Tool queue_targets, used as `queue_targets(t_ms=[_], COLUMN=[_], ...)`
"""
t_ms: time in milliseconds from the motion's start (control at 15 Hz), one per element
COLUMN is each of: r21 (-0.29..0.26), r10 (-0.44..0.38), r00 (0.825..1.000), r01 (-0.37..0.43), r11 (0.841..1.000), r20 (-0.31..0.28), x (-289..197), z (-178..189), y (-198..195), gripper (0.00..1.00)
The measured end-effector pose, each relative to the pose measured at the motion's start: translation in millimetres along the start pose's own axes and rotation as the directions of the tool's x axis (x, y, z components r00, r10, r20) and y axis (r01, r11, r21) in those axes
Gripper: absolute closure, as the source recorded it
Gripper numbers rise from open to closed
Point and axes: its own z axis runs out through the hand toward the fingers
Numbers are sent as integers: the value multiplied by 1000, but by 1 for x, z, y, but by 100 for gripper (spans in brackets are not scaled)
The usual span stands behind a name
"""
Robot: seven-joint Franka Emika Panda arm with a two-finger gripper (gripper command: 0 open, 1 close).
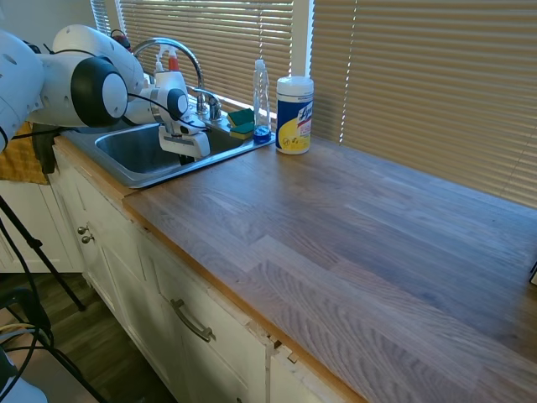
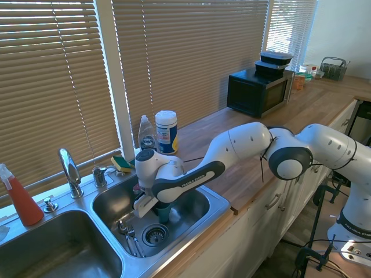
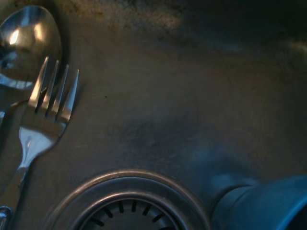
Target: Put the mug in the sink
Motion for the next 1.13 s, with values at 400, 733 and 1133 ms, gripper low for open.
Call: queue_targets(t_ms=[400,733,1133], r21=[5,24,80], r10=[-5,-7,-25], r00=[1000,1000,998], r01=[5,8,29], r11=[1000,1000,996], r20=[2,-7,-51], x=[5,10,8], z=[0,-7,-90], y=[1,0,5], gripper=[0,0,0])
